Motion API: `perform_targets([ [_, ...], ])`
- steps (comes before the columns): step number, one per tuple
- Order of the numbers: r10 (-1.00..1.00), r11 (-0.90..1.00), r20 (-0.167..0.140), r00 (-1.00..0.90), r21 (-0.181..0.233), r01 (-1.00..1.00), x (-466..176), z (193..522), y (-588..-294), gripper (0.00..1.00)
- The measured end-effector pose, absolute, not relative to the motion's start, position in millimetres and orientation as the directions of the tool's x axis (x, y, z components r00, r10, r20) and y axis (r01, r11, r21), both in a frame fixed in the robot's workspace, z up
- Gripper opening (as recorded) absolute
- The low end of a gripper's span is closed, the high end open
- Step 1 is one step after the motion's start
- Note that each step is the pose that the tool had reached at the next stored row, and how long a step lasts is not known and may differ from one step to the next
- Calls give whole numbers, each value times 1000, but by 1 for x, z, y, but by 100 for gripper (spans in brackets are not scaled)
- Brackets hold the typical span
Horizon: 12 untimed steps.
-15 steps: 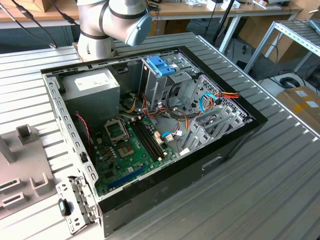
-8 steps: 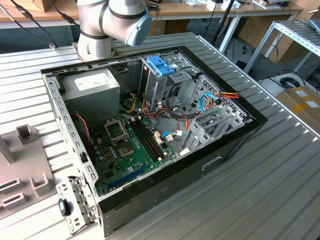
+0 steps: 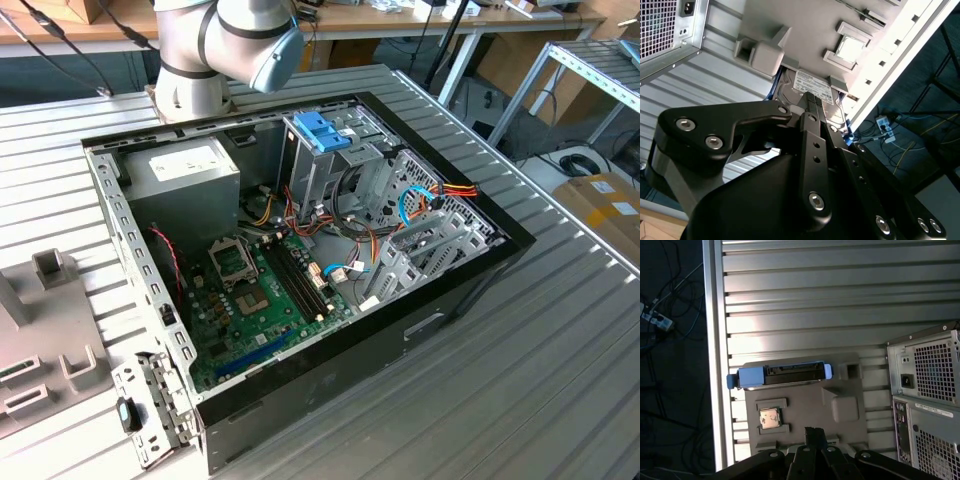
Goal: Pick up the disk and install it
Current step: 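Reach for the disk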
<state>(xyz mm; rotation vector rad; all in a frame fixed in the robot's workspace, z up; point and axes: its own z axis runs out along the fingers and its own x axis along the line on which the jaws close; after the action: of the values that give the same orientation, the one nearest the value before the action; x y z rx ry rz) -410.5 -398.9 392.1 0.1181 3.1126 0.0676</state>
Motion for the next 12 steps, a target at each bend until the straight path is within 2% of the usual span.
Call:
perform_targets([
  [12, 76, 996, -24, -997, 44, 75, -415, 392, -399, 11],
])
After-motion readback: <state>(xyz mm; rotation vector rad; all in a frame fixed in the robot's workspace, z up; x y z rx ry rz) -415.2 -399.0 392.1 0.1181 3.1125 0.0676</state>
